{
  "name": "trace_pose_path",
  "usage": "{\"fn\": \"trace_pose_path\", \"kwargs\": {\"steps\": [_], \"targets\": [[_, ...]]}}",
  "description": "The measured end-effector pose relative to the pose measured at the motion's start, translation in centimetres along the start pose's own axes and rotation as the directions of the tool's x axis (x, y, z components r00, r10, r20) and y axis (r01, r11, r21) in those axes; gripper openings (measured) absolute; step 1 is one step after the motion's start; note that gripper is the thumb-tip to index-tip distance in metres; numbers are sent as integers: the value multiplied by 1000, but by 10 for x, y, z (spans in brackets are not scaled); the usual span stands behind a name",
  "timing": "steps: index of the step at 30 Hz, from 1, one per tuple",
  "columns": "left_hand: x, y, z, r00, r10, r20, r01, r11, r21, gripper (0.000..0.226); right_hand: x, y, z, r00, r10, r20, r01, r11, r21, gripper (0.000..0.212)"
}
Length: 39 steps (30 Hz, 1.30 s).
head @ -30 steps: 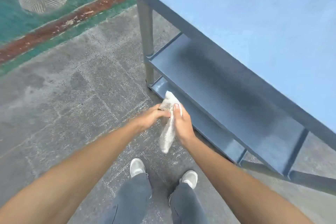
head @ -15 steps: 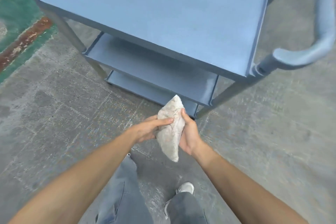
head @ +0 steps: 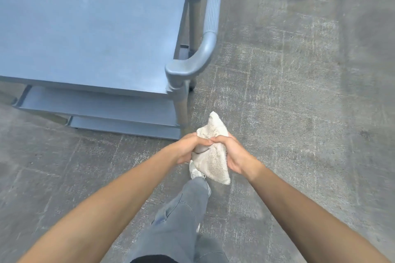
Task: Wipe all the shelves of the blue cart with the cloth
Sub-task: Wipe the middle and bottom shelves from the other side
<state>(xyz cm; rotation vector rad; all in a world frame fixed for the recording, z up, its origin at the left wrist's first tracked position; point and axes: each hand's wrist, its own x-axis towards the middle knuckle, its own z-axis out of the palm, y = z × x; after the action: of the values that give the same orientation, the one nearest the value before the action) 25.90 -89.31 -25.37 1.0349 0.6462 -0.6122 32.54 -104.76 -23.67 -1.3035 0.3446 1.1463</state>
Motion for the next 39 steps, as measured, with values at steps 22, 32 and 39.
{"fn": "trace_pose_path", "kwargs": {"steps": [22, 32, 39], "targets": [[270, 271, 105, 905, -165, -391, 75, 969, -235, 49, 169, -369, -191, 986, 109, -128, -100, 992, 76, 43], [386, 457, 104, 854, -32, -519, -81, 978, -194, 47, 300, -550, -229, 989, 144, -31, -146, 986, -79, 43], [436, 555, 53, 819, -31, -573, -148, 954, -263, 41, 406, -647, -186, 984, 181, -3, -176, 956, -234, 44]]}}
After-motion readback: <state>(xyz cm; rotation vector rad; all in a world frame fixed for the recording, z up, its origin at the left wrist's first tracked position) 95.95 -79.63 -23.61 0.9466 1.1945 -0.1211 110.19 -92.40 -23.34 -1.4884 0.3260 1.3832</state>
